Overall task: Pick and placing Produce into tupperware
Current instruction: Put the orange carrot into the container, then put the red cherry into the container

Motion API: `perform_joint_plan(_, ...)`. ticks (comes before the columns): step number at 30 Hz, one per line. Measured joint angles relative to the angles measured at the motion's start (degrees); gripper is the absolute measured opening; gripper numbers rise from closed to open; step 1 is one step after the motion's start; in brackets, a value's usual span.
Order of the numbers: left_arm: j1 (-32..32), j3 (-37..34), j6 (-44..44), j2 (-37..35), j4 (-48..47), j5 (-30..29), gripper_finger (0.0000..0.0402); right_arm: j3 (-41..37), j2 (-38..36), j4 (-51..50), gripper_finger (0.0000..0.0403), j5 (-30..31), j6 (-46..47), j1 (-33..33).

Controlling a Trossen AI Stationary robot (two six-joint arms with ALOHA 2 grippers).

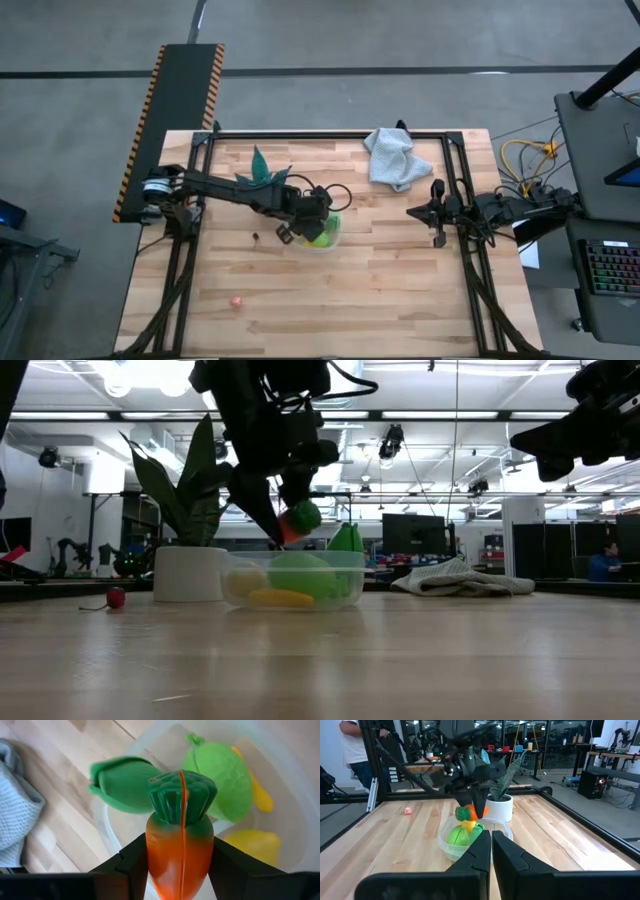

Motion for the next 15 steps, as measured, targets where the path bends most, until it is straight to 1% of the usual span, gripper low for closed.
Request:
perform_joint_plan(11,0.09,0.0,-0.15,-0.05,0.02,-0.4,0.0243,0.0,0.13,0.03,0.0009,0.0,-0.02,0.0)
perform_joint_plan(13,-0.08,0.16,-2.27,-0.06,-0.38,-2.78,0.025,0.0,0.13,-0.01,0.0009,0.0,0.0,0.0)
perform_joint_plan(15,-0.89,0.47,-6.4,-0.18,-0.86,-6.09,0.0252,0.0,0.13,0.0,0.0009,0.0,0.0,0.0)
